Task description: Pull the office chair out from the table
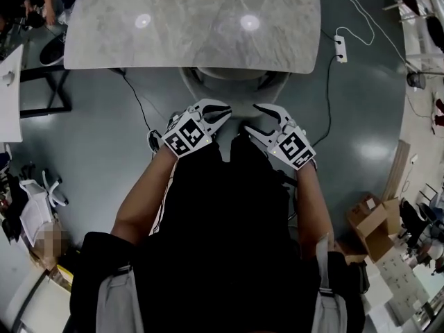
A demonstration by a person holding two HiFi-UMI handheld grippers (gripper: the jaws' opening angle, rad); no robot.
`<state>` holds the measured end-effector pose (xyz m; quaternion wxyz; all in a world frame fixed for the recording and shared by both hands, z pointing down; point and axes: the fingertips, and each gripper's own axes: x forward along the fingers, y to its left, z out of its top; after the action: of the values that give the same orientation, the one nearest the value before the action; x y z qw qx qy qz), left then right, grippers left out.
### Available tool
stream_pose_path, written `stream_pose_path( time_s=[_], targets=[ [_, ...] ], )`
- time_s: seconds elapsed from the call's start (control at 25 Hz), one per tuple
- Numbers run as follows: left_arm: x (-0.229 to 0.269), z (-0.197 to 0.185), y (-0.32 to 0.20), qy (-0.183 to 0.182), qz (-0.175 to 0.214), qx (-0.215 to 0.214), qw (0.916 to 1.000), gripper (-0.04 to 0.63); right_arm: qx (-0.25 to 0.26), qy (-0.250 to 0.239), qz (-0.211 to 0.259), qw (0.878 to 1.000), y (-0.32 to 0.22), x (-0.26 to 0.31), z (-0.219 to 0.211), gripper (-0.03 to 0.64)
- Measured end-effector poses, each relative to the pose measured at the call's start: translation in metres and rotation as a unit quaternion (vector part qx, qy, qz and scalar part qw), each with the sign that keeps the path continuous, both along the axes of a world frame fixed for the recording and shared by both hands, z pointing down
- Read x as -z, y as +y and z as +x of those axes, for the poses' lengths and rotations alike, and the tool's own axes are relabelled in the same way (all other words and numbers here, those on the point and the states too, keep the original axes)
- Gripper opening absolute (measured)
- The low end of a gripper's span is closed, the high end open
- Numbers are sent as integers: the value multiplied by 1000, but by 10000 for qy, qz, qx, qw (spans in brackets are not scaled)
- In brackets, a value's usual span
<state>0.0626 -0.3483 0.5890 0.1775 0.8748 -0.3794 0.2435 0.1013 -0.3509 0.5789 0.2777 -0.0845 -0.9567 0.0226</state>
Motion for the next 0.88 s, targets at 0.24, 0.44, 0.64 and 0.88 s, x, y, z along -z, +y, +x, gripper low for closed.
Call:
stream_pose_path(
  time_s=[0.24, 0.44, 0.64, 0.88],
  targets=[
    [-23, 7, 8, -546, -287, -308, 9976, 111, 617, 555, 113, 9965, 5, -37, -1, 227],
    [-50, 10, 21, -1393, -468, -880, 9852, 137, 1236, 1256, 572, 9827, 15, -69, -2, 225],
    [-72, 14, 25, -2105, -506, -1460, 9653, 151, 1744, 1905, 1026, 9606, 17, -99, 0, 225],
    [-103, 14, 29, -2584, -725, -1721, 9478, 156, 1811, 2172, 1288, 9505, 20, -121, -3, 225]
  ],
)
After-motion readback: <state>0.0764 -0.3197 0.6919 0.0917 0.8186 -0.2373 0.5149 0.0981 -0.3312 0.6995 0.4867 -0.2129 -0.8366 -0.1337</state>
